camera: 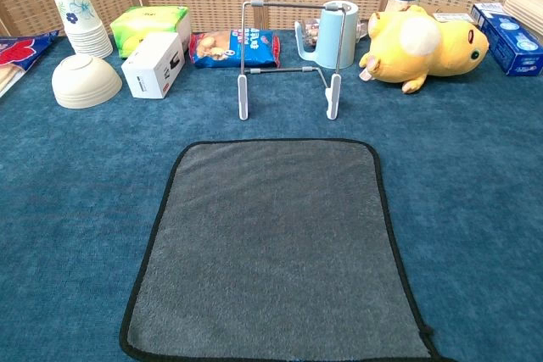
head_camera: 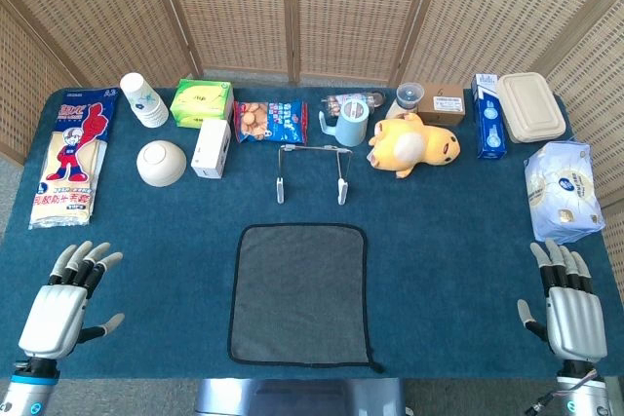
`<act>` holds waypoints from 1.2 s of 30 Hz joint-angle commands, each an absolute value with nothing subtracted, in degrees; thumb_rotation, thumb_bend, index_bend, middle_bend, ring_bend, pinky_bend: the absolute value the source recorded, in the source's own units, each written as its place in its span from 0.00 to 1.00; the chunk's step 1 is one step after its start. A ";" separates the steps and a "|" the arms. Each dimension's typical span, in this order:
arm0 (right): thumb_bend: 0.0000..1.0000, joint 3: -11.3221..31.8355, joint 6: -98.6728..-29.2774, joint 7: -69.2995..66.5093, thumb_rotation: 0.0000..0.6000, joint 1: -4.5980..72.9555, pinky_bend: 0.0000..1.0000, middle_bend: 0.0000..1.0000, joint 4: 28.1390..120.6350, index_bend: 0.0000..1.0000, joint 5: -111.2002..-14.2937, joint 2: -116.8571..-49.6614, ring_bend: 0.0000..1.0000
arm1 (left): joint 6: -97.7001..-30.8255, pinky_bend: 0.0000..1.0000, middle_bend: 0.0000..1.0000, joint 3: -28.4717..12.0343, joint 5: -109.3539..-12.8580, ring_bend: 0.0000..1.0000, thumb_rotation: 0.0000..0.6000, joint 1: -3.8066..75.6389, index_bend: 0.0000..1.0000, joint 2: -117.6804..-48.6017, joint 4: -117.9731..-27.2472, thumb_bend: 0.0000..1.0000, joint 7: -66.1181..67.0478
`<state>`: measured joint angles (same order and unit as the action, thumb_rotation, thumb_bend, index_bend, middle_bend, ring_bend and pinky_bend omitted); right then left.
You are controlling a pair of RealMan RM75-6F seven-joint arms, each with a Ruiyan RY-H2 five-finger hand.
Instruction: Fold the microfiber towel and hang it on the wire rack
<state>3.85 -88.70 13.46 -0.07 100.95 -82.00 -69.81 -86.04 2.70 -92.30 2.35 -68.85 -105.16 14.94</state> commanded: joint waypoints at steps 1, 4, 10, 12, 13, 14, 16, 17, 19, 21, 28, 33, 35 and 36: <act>0.31 3.99 -88.50 13.48 1.00 0.04 0.00 0.02 100.83 0.03 -81.79 -69.91 0.00 | -85.80 0.00 0.15 2.57 -92.05 0.04 1.00 2.47 0.19 -68.97 -105.23 0.16 15.17; 0.31 4.15 -88.18 13.47 1.00 0.22 0.00 0.02 100.68 0.03 -81.53 -70.04 0.00 | -85.41 0.00 0.15 2.48 -91.56 0.04 1.00 2.57 0.19 -69.08 -105.24 0.16 15.53; 0.31 4.12 -88.37 13.24 1.00 0.13 0.00 0.02 100.57 0.03 -81.80 -70.05 0.00 | -85.10 0.00 0.15 2.48 -91.89 0.04 1.00 2.84 0.19 -68.77 -105.76 0.16 15.89; 0.31 4.06 -88.45 13.09 1.00 -0.01 0.00 0.02 100.52 0.03 -81.73 -70.03 0.00 | -84.98 0.00 0.15 2.42 -91.92 0.05 1.00 2.96 0.19 -68.49 -106.06 0.16 15.98; 0.31 4.03 -88.48 13.07 1.00 -0.07 0.00 0.02 100.53 0.03 -81.69 -70.02 0.00 | -84.55 0.00 0.15 2.46 -91.65 0.05 1.00 3.09 0.19 -68.24 -106.30 0.16 16.11; 0.31 4.03 -88.52 13.09 1.00 -0.10 0.00 0.02 100.55 0.03 -81.68 -70.02 0.00 | -84.19 0.00 0.15 2.51 -91.47 0.05 1.00 3.22 0.19 -68.05 -106.47 0.16 16.17; 0.31 4.04 -88.65 13.31 1.00 -0.15 0.00 0.02 100.68 0.03 -81.74 -70.04 0.00 | -82.96 0.00 0.16 2.56 -91.10 0.05 1.00 3.78 0.20 -67.62 -106.74 0.16 16.08; 0.31 4.03 -88.72 13.56 1.00 -0.15 0.00 0.02 100.86 0.03 -81.82 -70.01 0.00 | -82.13 0.00 0.16 2.50 -90.91 0.05 1.00 4.25 0.20 -67.44 -106.77 0.16 15.93; 0.31 4.07 -88.84 14.24 1.00 -0.12 0.00 0.02 101.28 0.03 -81.94 -69.92 0.00 | -80.51 0.00 0.16 2.38 -90.63 0.06 1.00 5.19 0.20 -67.15 -106.85 0.16 15.68; 0.31 4.20 -89.14 14.98 1.00 -0.16 0.00 0.02 101.73 0.03 -81.93 -69.89 0.00 | -78.31 0.00 0.16 2.29 -90.58 0.06 1.00 6.55 0.20 -66.81 -107.12 0.16 15.09; 0.31 4.27 -89.92 17.28 1.00 -0.58 0.00 0.02 103.30 0.03 -81.45 -69.91 0.00 | -67.20 0.00 0.16 1.09 -90.47 0.06 1.00 14.07 0.21 -66.34 -108.10 0.16 13.41; 0.31 4.24 -91.40 18.74 1.00 -1.48 0.00 0.02 104.72 0.03 -81.24 -69.30 0.00 | -56.71 0.00 0.15 0.16 -89.05 0.06 1.00 20.78 0.21 -66.89 -109.39 0.16 8.83; 0.31 4.21 -92.08 19.23 1.00 -1.89 0.00 0.02 105.26 0.03 -81.27 -68.98 0.00 | -52.21 0.00 0.15 -0.57 -89.12 0.06 1.00 24.22 0.21 -67.49 -109.24 0.16 7.54; 0.31 4.23 -92.34 19.30 1.00 -2.04 0.00 0.02 105.39 0.03 -81.26 -68.91 0.00 | -51.22 0.00 0.15 -0.80 -89.17 0.06 1.00 25.10 0.21 -67.84 -109.01 0.16 7.53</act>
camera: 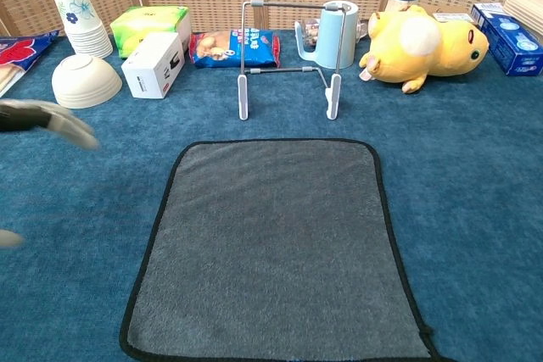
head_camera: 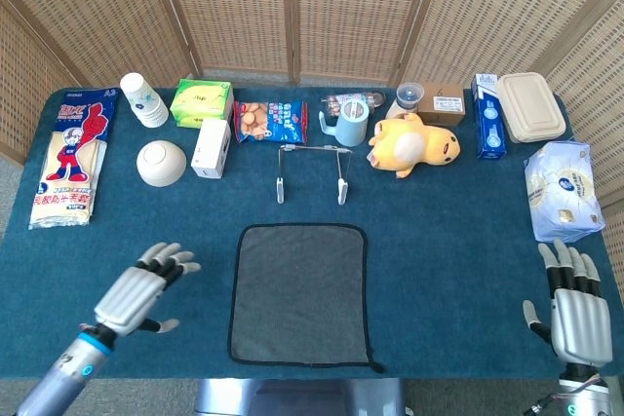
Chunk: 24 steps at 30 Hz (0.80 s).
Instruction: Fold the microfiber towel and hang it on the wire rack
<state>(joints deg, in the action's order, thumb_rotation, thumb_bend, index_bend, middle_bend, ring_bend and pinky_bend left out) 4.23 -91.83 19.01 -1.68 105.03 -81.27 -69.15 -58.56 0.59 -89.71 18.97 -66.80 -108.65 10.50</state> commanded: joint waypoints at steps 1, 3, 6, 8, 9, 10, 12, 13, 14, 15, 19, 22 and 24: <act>0.31 4.21 -92.61 19.36 1.00 -2.24 0.00 0.02 105.56 0.03 -81.20 -68.87 0.00 | -49.76 0.00 0.15 -1.12 -89.41 0.06 1.00 26.47 0.21 -68.64 -108.65 0.16 7.88; 0.31 4.07 -92.80 19.42 1.00 -2.49 0.00 0.02 105.70 0.03 -81.18 -68.83 0.00 | -47.65 0.00 0.15 -1.56 -89.57 0.06 1.00 28.48 0.21 -70.38 -108.22 0.16 8.39; 0.31 3.89 -92.95 19.29 1.00 -2.77 0.00 0.02 105.75 0.03 -81.22 -68.75 0.00 | -45.08 0.00 0.15 -2.09 -89.43 0.06 1.00 31.09 0.21 -73.62 -107.47 0.16 8.93; 0.31 3.87 -93.07 19.06 1.00 -2.90 0.00 0.02 105.78 0.03 -81.31 -68.65 0.00 | -44.02 0.00 0.15 -2.40 -89.38 0.06 1.00 32.47 0.22 -76.07 -106.82 0.16 9.61; 0.31 3.86 -93.16 18.96 1.00 -2.96 0.00 0.02 105.78 0.03 -81.42 -68.56 0.00 | -43.72 0.00 0.15 -2.46 -89.33 0.06 1.00 32.92 0.22 -76.99 -106.55 0.16 9.96; 0.31 3.83 -93.29 18.75 1.00 -3.04 0.00 0.02 105.76 0.03 -81.59 -68.44 0.00 | -43.29 0.00 0.15 -2.51 -89.26 0.06 1.00 33.54 0.23 -78.38 -106.30 0.16 10.46; 0.31 3.79 -93.45 18.32 1.00 -3.18 0.00 0.02 105.73 0.03 -81.85 -68.17 0.00 | -42.83 0.00 0.15 -2.56 -88.96 0.07 1.00 34.38 0.23 -80.72 -105.90 0.16 11.41; 0.31 3.75 -93.54 17.95 1.00 -3.31 0.00 0.02 105.63 0.03 -81.95 -68.01 0.00 | -42.54 0.00 0.16 -2.54 -88.63 0.07 1.00 34.82 0.23 -82.02 -105.65 0.16 12.06; 0.31 3.71 -93.62 17.63 1.00 -3.42 0.00 0.02 105.52 0.03 -81.99 -67.90 0.00 | -42.46 0.00 0.16 -2.54 -88.34 0.07 1.00 35.04 0.23 -82.84 -105.47 0.16 12.51; 0.31 3.66 -93.69 17.20 1.00 -3.55 0.00 0.02 105.35 0.03 -82.03 -67.74 0.00 | -42.51 0.00 0.16 -2.53 -88.01 0.07 1.00 35.30 0.23 -84.06 -105.20 0.16 13.34; 0.31 3.59 -93.82 15.36 1.00 -4.01 0.00 0.02 104.53 0.03 -81.93 -67.18 0.00 | -43.69 0.00 0.16 -2.15 -86.89 0.07 1.00 35.42 0.23 -88.14 -103.88 0.16 17.16; 0.31 3.59 -93.84 13.80 1.00 -4.33 0.00 0.02 103.76 0.03 -81.76 -66.73 0.00 | -44.76 0.00 0.16 -1.50 -85.26 0.07 1.00 35.04 0.23 -91.34 -102.92 0.16 20.49; 0.31 3.63 -93.77 12.84 1.00 -4.47 0.00 0.02 103.26 0.03 -81.63 -66.47 0.00 | -45.30 0.00 0.16 -1.12 -84.00 0.07 1.00 34.80 0.23 -93.13 -102.63 0.16 22.36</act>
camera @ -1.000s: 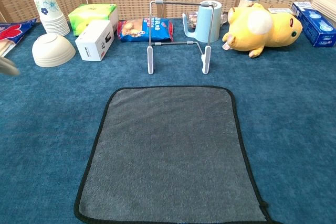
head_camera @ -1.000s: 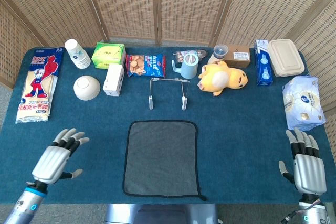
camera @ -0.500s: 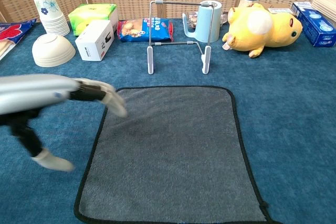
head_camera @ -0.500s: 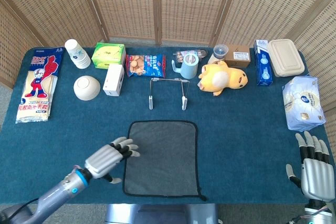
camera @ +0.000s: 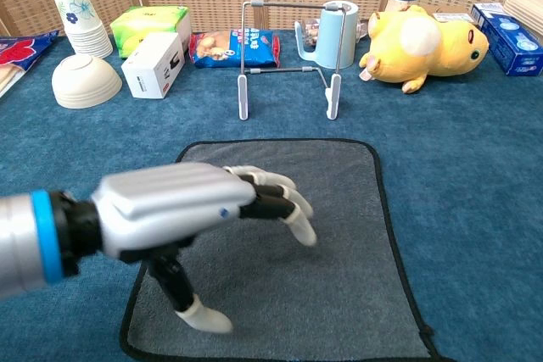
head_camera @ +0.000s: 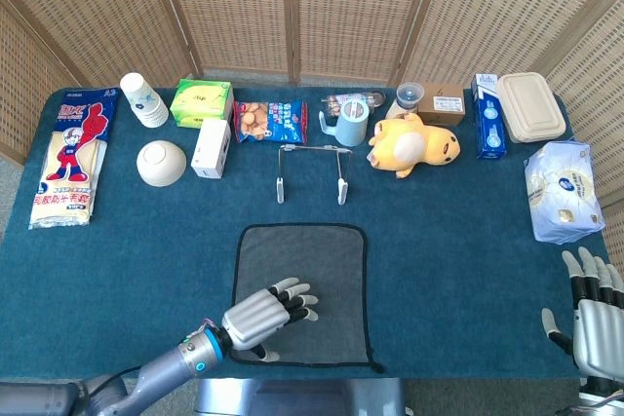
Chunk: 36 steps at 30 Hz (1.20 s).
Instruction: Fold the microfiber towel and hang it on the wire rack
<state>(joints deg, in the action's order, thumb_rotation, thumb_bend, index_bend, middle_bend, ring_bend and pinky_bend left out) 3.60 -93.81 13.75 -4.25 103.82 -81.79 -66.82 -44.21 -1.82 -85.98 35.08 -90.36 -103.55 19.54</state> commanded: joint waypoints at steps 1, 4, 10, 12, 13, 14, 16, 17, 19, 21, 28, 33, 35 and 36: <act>0.31 3.66 -93.70 12.21 1.00 -4.52 0.00 0.02 103.00 0.03 -81.61 -66.31 0.00 | -45.68 0.00 0.16 -0.92 -83.32 0.07 1.00 34.67 0.23 -94.19 -102.46 0.16 23.48; 0.31 3.76 -93.52 10.76 1.00 -4.61 0.00 0.02 102.29 0.03 -81.61 -65.84 0.00 | -46.52 0.00 0.16 -0.18 -81.98 0.07 1.00 34.44 0.23 -96.71 -101.80 0.16 26.43; 0.31 3.92 -93.33 8.51 1.00 -4.84 0.00 0.02 101.21 0.03 -81.50 -65.04 0.00 | -47.27 0.00 0.15 0.86 -79.42 0.06 1.00 34.39 0.22 -99.77 -101.50 0.16 30.06; 0.31 3.97 -93.32 7.74 1.00 -4.98 0.00 0.02 100.83 0.03 -81.41 -64.87 0.00 | -47.55 0.00 0.15 1.18 -78.65 0.06 1.00 34.42 0.22 -100.63 -101.32 0.16 30.97; 0.31 3.98 -93.35 7.41 1.00 -5.08 0.00 0.02 100.64 0.03 -81.34 -64.80 0.00 | -47.61 0.00 0.15 1.31 -78.21 0.06 1.00 34.46 0.22 -100.95 -101.26 0.16 31.32; 0.31 3.99 -93.37 7.19 1.00 -5.14 0.00 0.02 100.53 0.03 -81.32 -64.78 0.00 | -47.69 0.00 0.15 1.36 -77.95 0.06 1.00 34.49 0.22 -101.17 -101.19 0.16 31.56; 0.31 3.98 -93.38 6.69 1.00 -5.27 0.00 0.02 100.22 0.03 -81.27 -64.75 0.00 | -47.96 0.00 0.15 1.49 -77.47 0.06 1.00 34.56 0.22 -101.73 -100.86 0.16 32.14; 0.31 3.97 -93.36 6.43 1.00 -5.33 0.00 0.02 100.05 0.03 -81.24 -64.76 0.00 | -48.11 0.00 0.15 1.56 -77.22 0.06 1.00 34.61 0.22 -102.02 -100.62 0.16 32.45; 0.31 3.96 -93.32 6.09 1.00 -5.42 0.00 0.02 99.83 0.03 -81.21 -64.76 0.00 | -48.53 0.00 0.15 1.65 -76.98 0.06 1.00 34.69 0.22 -102.47 -100.07 0.16 33.18; 0.31 3.98 -93.34 5.86 1.00 -5.46 0.00 0.02 99.70 0.03 -81.29 -64.73 0.00 | -48.96 0.00 0.16 1.69 -76.87 0.06 1.00 34.78 0.22 -102.91 -99.58 0.16 33.78; 0.31 4.09 -93.51 5.63 1.00 -5.68 0.00 0.02 99.61 0.03 -81.33 -64.73 0.00 | -50.06 0.00 0.16 1.54 -76.80 0.06 1.00 35.34 0.23 -104.41 -97.79 0.16 34.87; 0.31 4.15 -93.59 5.72 1.00 -5.81 0.00 0.02 99.65 0.03 -81.30 -64.70 0.00 | -50.35 0.00 0.16 1.59 -76.81 0.06 1.00 35.62 0.23 -105.13 -96.85 0.16 34.82; 0.31 4.19 -93.58 5.78 1.00 -5.83 0.00 0.02 99.72 0.03 -81.27 -64.68 0.00 | -50.62 0.00 0.16 1.52 -76.87 0.06 1.00 35.73 0.23 -105.43 -96.37 0.16 34.90; 0.31 4.21 -93.57 5.82 1.00 -5.83 0.00 0.02 99.74 0.03 -81.26 -64.68 0.00 | -50.74 0.00 0.16 1.52 -76.83 0.06 1.00 35.76 0.23 -105.59 -96.14 0.16 34.87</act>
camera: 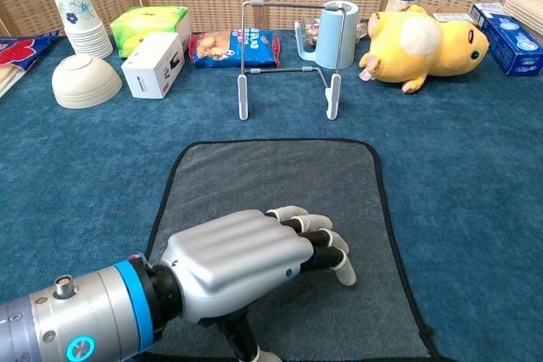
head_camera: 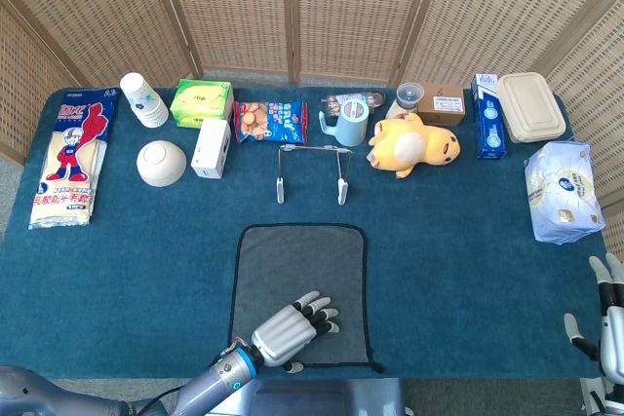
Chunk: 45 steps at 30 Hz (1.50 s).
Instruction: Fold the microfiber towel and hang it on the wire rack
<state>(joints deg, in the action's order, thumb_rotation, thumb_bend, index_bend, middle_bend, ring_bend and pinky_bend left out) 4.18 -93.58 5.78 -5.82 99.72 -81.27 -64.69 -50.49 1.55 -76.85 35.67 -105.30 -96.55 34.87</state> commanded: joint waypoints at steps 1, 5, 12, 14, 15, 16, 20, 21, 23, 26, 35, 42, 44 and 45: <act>0.31 4.22 -93.55 5.84 1.00 -5.83 0.00 0.02 99.76 0.03 -81.25 -64.67 0.00 | -50.78 0.00 0.16 1.51 -76.79 0.06 1.00 35.79 0.23 -105.68 -96.01 0.16 34.82; 0.31 4.26 -93.55 5.85 1.00 -5.89 0.00 0.02 99.77 0.03 -81.24 -64.66 0.00 | -50.98 0.00 0.17 1.45 -76.58 0.06 1.00 35.94 0.23 -106.17 -95.43 0.16 34.46; 0.31 4.30 -93.81 5.70 1.00 -6.21 0.00 0.02 99.77 0.03 -81.22 -64.54 0.00 | -51.14 0.00 0.17 1.41 -76.41 0.06 1.00 36.29 0.23 -106.46 -95.62 0.16 33.58; 0.31 4.28 -93.90 5.69 1.00 -6.31 0.00 0.02 99.77 0.03 -81.24 -64.49 0.00 | -51.35 0.00 0.17 1.42 -76.70 0.06 1.00 36.37 0.24 -106.42 -95.80 0.16 33.25; 0.31 4.29 -93.92 5.65 1.00 -6.34 0.00 0.02 99.77 0.03 -81.24 -64.48 0.00 | -51.49 0.00 0.17 1.46 -76.92 0.06 1.00 36.39 0.23 -106.41 -95.81 0.16 33.20; 0.31 4.29 -93.95 5.58 1.00 -6.36 0.00 0.02 99.77 0.03 -81.29 -64.46 0.00 | -51.64 0.00 0.17 1.56 -77.15 0.06 1.00 36.40 0.24 -106.41 -95.85 0.16 33.06; 0.31 4.33 -93.98 5.51 1.00 -6.43 0.00 0.02 99.73 0.03 -81.35 -64.44 0.00 | -51.18 0.00 0.17 1.88 -76.80 0.06 1.00 36.55 0.23 -106.17 -96.27 0.16 31.98; 0.31 4.33 -93.94 5.54 1.00 -6.41 0.00 0.02 99.71 0.03 -81.35 -64.47 0.00 | -50.97 0.00 0.17 1.90 -76.63 0.06 1.00 36.62 0.23 -106.12 -96.33 0.16 31.80; 0.31 4.35 -93.87 5.57 1.00 -6.40 0.00 0.02 99.66 0.03 -81.36 -64.53 0.00 | -50.45 0.00 0.17 1.98 -76.19 0.06 1.00 36.89 0.23 -106.05 -96.29 0.16 31.67; 0.31 4.38 -93.84 5.56 1.00 -6.44 0.00 0.02 99.63 0.03 -81.27 -64.57 0.00 | -50.09 0.00 0.17 2.05 -75.71 0.06 1.00 37.11 0.24 -106.14 -96.16 0.16 31.54; 0.31 4.53 -93.70 5.62 1.00 -6.40 0.00 0.02 99.70 0.03 -81.25 -64.55 0.00 | -50.43 0.00 0.17 2.02 -75.21 0.06 1.00 37.55 0.24 -106.87 -94.66 0.16 32.42; 0.31 4.59 -93.89 5.82 1.00 -6.53 0.00 0.02 99.84 0.03 -81.27 -64.55 0.00 | -51.93 0.00 0.18 2.08 -75.82 0.06 1.00 37.42 0.25 -107.83 -93.25 0.16 33.50; 0.31 4.60 -93.95 5.87 1.00 -6.59 0.00 0.02 99.89 0.03 -81.27 -64.53 0.00 | -52.28 0.00 0.18 2.12 -76.04 0.06 1.00 37.39 0.25 -108.07 -92.92 0.16 33.70; 0.31 4.60 -93.97 5.87 1.00 -6.60 0.00 0.02 99.91 0.03 -81.30 -64.53 0.00 | -52.37 0.00 0.19 2.12 -76.08 0.07 1.00 37.38 0.26 -108.15 -92.87 0.17 33.67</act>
<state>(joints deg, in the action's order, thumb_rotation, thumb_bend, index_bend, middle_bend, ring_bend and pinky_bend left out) 4.60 -93.98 5.87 -6.60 99.91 -81.31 -64.53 -52.36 2.11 -76.07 37.39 -108.13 -92.89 33.67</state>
